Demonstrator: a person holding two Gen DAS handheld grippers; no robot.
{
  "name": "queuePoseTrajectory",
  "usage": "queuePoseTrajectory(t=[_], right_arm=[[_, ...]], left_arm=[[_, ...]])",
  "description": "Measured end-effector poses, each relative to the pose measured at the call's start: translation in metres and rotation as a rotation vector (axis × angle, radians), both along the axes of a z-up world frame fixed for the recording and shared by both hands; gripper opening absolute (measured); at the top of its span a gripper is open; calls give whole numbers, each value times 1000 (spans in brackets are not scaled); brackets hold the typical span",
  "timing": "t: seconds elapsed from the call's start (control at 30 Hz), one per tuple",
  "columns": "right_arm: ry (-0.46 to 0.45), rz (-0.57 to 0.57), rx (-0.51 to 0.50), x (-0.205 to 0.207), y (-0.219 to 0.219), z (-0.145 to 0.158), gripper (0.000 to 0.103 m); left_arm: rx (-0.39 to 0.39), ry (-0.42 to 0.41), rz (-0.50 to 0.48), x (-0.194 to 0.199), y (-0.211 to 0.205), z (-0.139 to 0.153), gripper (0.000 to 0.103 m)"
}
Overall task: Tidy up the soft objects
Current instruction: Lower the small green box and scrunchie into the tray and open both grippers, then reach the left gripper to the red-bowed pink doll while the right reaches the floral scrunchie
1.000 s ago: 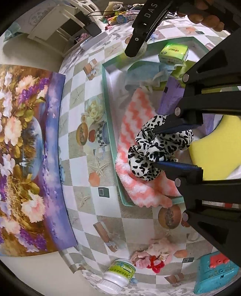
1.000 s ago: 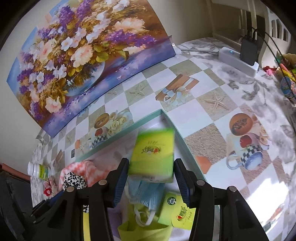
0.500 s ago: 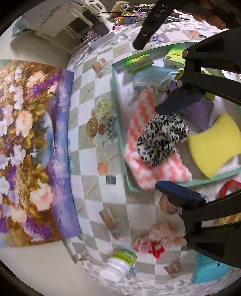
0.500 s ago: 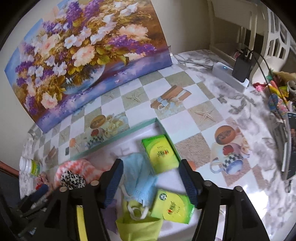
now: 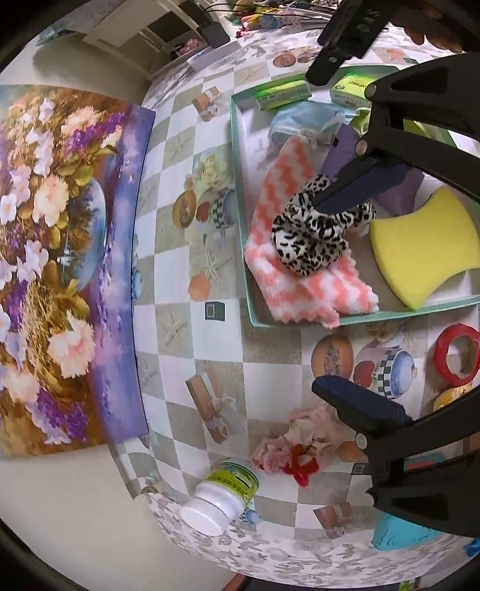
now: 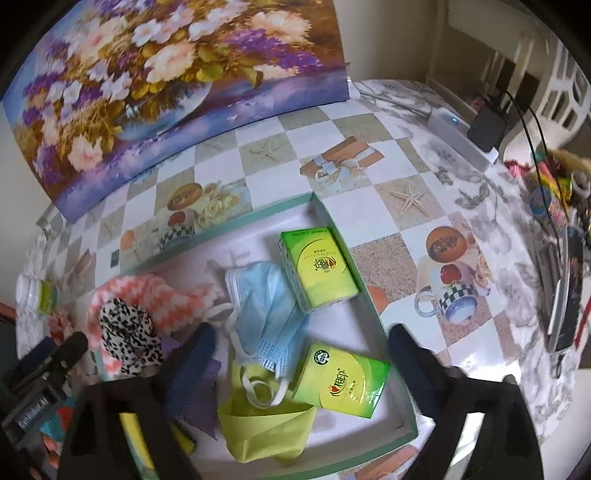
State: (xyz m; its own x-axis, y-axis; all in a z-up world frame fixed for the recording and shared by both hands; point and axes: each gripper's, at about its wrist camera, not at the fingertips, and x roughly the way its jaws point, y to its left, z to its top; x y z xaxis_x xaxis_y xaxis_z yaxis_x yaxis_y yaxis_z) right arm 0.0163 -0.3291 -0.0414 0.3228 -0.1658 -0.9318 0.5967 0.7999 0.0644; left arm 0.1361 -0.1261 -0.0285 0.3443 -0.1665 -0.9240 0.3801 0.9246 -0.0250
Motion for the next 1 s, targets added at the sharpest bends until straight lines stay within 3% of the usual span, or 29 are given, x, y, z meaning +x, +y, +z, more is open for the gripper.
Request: queuePoseTrajectory(t=[0.57,0.77,1.0], right_arm=[[4,64,-28,11,26,9,102],[-44,131,-9,23,55,19,102],[-37,172,-31,31,79,23,103]], left_arm=[[-8,22,-22,2,6,-1,93],[24,-21,30,9,29,10,93],[31,-62,83,15,58,24,93]])
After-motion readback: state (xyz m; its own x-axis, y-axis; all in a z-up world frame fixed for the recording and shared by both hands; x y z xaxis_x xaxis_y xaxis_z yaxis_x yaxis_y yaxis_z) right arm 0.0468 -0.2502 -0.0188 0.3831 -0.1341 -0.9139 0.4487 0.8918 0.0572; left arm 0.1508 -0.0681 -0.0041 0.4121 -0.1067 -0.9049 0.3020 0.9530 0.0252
